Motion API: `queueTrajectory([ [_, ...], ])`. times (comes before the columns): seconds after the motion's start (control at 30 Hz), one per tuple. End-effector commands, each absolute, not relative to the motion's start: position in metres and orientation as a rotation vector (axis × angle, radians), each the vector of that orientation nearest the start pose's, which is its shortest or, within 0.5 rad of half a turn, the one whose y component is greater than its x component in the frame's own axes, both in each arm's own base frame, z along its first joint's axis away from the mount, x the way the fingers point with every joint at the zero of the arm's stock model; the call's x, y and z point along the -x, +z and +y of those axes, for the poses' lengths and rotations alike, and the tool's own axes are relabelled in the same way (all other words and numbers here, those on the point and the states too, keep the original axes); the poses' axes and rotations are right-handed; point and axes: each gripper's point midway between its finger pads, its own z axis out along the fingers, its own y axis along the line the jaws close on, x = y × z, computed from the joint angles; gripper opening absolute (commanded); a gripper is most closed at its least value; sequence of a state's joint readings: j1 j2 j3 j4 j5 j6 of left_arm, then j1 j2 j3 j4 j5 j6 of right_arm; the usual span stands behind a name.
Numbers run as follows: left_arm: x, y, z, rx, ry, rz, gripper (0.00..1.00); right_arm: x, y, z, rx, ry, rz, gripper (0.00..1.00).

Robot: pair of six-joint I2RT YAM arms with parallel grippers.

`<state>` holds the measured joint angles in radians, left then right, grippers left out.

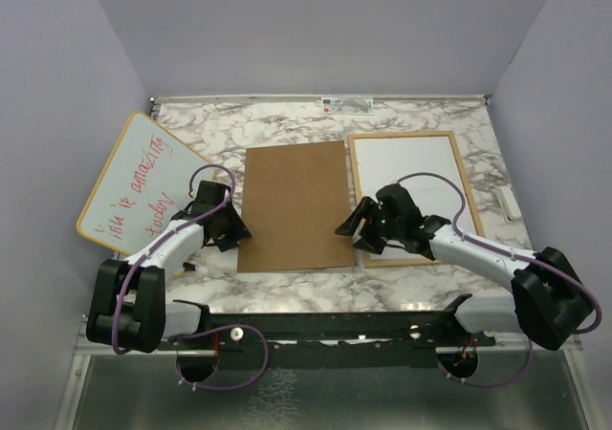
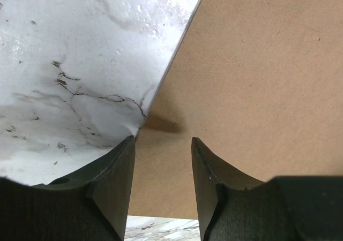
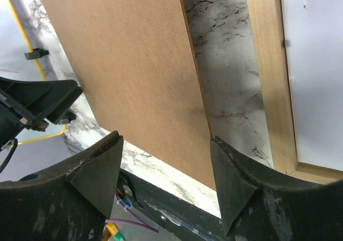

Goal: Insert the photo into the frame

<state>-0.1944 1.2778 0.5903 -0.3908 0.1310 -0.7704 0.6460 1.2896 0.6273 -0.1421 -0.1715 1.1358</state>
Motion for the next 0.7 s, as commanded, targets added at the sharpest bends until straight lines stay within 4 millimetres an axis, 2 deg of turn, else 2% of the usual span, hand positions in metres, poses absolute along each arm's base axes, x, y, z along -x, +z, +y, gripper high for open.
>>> queueTrajectory([
  [0.0,-0.219,0.038,-0.140,0.735,-0.749,2.725,0.46,-0.238,0.135,0.283,-0.461,1.202,2.388,0.69],
  [0.3,-0.205,0.046,-0.189,0.597,-0.899,2.728,0.46,-0.252,0.136,0.256,-0.495,1.058,2.365,0.69],
  [0.47,-0.206,0.042,-0.188,0.590,-0.865,2.728,0.46,-0.264,0.114,0.219,-0.543,0.856,2.393,0.69],
  [0.67,-0.206,0.030,-0.183,0.570,-0.799,2.759,0.46,-0.275,0.085,0.173,-0.565,0.518,2.433,0.69],
])
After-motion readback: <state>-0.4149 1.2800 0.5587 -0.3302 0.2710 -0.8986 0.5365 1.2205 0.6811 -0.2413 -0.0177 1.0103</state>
